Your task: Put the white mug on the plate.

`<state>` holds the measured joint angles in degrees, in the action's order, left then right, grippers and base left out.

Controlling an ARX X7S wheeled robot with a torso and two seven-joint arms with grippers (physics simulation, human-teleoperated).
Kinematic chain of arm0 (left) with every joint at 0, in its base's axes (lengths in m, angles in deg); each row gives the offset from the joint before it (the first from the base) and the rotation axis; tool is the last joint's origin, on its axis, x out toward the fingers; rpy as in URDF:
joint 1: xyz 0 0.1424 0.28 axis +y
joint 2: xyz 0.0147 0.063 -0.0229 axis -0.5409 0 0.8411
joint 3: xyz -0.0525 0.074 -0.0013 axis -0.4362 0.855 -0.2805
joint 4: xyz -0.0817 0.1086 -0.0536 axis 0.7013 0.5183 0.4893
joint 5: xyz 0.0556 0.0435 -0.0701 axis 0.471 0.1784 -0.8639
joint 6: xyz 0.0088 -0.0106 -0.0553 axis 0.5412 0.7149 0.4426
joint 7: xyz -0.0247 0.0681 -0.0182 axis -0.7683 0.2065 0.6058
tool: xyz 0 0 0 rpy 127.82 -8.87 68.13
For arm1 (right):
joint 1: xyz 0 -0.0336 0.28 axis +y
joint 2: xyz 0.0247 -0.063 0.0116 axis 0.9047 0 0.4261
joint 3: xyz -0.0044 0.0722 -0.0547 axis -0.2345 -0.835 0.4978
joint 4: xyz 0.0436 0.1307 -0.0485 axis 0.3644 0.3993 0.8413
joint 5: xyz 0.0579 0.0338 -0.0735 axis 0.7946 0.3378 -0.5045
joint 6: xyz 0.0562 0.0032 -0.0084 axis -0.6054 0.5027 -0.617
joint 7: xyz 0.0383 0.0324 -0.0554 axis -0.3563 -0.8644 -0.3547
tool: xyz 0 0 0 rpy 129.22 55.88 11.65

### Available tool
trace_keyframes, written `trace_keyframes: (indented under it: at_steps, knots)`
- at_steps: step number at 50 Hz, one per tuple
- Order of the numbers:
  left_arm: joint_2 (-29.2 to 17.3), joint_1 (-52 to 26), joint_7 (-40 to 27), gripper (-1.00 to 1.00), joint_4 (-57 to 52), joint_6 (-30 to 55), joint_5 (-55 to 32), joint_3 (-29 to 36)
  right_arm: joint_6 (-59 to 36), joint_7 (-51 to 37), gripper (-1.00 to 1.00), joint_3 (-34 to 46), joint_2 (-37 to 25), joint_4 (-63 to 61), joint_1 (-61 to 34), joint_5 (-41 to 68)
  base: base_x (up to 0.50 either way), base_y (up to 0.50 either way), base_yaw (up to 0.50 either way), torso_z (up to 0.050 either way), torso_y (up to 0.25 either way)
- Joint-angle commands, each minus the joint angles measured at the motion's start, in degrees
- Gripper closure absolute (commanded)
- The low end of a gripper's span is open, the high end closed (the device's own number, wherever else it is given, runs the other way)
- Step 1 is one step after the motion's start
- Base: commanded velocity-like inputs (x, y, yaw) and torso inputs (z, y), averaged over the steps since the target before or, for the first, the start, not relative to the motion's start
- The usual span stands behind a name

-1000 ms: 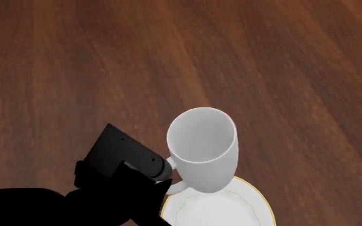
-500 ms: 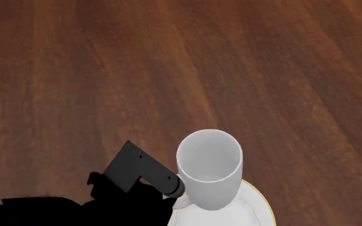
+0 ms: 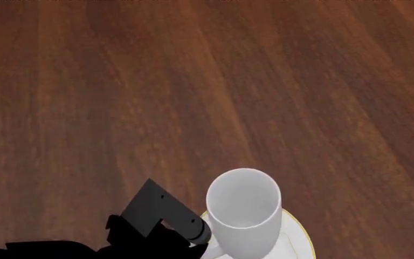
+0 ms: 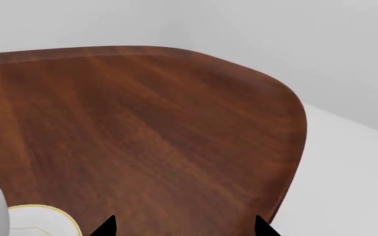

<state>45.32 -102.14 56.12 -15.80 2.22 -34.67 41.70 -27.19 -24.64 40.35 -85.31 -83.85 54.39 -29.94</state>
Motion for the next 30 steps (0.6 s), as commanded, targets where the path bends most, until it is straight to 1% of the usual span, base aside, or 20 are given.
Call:
trace_keyframes:
  at_steps: [1,30]
  knots:
    - [-0.03,0.08,0.94,1.0,1.26,-1.73,-0.02,0.18,-0.14,0.13,-1.0,0.31,-0.1,0.24,-0.46,0.06,0.0,0.0,0.0,0.0,0.0]
    - [-0.73,1.34,3.13,1.0,4.84,-5.34,2.25,2.89,-0.21,-0.03,-1.0,0.69,-0.11,0.38,-0.62,0.04,0.0,0.0,0.0,0.0,0.0]
